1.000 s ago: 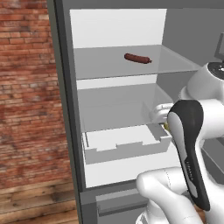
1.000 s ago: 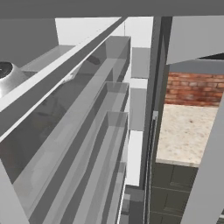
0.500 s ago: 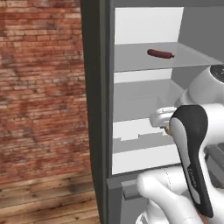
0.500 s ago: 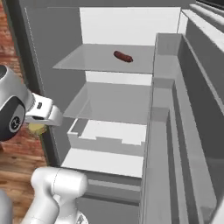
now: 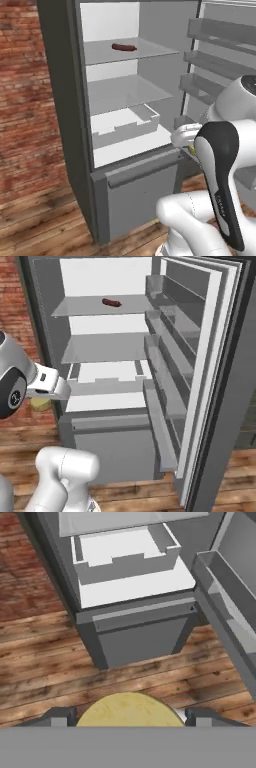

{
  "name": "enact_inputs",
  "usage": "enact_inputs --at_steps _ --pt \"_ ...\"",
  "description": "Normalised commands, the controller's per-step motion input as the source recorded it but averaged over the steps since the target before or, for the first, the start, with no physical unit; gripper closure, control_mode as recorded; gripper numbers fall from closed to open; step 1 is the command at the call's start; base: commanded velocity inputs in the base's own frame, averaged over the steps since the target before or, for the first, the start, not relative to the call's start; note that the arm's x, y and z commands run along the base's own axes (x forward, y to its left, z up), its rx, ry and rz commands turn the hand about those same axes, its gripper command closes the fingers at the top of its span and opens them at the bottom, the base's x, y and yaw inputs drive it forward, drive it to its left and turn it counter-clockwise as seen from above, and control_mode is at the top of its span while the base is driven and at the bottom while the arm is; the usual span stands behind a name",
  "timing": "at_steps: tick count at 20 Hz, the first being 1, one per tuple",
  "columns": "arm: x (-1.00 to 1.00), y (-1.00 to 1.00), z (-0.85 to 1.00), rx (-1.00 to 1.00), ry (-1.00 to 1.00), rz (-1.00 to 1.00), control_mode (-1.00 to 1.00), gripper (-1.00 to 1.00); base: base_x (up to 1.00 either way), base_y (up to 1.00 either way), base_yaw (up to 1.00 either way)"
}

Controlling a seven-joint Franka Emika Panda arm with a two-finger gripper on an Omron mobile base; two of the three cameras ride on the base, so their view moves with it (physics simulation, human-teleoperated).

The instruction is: Retrieve the sausage and cheese from the fridge and place them on the cutting board on the counter.

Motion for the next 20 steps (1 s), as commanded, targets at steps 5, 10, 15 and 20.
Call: enact_inputs --at_steps 5,10,15,20 --pt "0.0 0.0 0.0 0.0 0.0 0.0 1.0 1.0 -0.54 0.22 -0.82" --pt "0.0 0.0 0.0 0.0 0.0 0.0 1.0 1.0 -0.11 0.0 -0.99" --pt "0.0 0.0 0.0 0.0 0.0 0.0 1.0 1.0 -0.02 0.0 -1.0" --pt "0.0 0.0 0.0 0.0 0.0 0.0 1.0 1.0 -0.15 -0.04 -0.94"
